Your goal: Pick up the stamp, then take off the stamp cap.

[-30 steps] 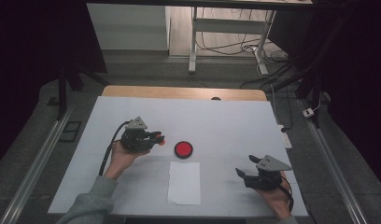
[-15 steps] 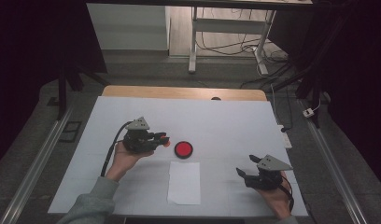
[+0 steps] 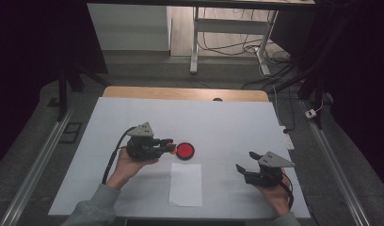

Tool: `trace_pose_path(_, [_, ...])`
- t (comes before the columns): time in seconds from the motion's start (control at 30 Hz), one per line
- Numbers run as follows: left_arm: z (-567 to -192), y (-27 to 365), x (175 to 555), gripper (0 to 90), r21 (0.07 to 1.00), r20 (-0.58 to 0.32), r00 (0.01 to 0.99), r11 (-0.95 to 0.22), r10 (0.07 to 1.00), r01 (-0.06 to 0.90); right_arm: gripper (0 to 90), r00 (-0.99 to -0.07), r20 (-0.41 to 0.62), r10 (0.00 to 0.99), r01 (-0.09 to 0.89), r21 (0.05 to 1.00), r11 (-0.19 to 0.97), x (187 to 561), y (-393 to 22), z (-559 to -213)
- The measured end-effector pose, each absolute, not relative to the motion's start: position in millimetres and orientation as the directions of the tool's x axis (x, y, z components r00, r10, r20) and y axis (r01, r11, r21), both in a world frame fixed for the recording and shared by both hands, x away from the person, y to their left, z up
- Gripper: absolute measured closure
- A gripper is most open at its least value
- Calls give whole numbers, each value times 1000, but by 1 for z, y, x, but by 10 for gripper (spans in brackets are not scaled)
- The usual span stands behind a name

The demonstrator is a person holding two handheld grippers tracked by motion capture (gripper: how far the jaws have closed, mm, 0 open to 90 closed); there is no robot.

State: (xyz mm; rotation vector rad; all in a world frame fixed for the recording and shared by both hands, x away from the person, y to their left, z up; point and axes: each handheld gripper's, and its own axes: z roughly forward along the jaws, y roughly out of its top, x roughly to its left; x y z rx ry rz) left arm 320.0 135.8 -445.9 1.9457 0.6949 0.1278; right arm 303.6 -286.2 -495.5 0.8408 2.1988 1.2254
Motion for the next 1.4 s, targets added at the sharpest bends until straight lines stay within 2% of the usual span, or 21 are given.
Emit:
trace_pose_path(0.27, [-438, 129, 313, 725, 868, -210, 847, -305, 488, 391, 270, -699, -111, 706, 283, 864, 416, 302, -286, -499])
trace_pose_path(0.8, [-452, 98, 307, 725, 853, -213, 869, -348, 447, 389, 271, -716, -122, 688, 271, 859, 435, 295, -279, -501])
trace_pose_path(1.4, [-461, 96, 309, 725, 838, -223, 862, -361, 455, 408, 272, -718, -137, 683, 258, 858, 443, 294, -277, -500])
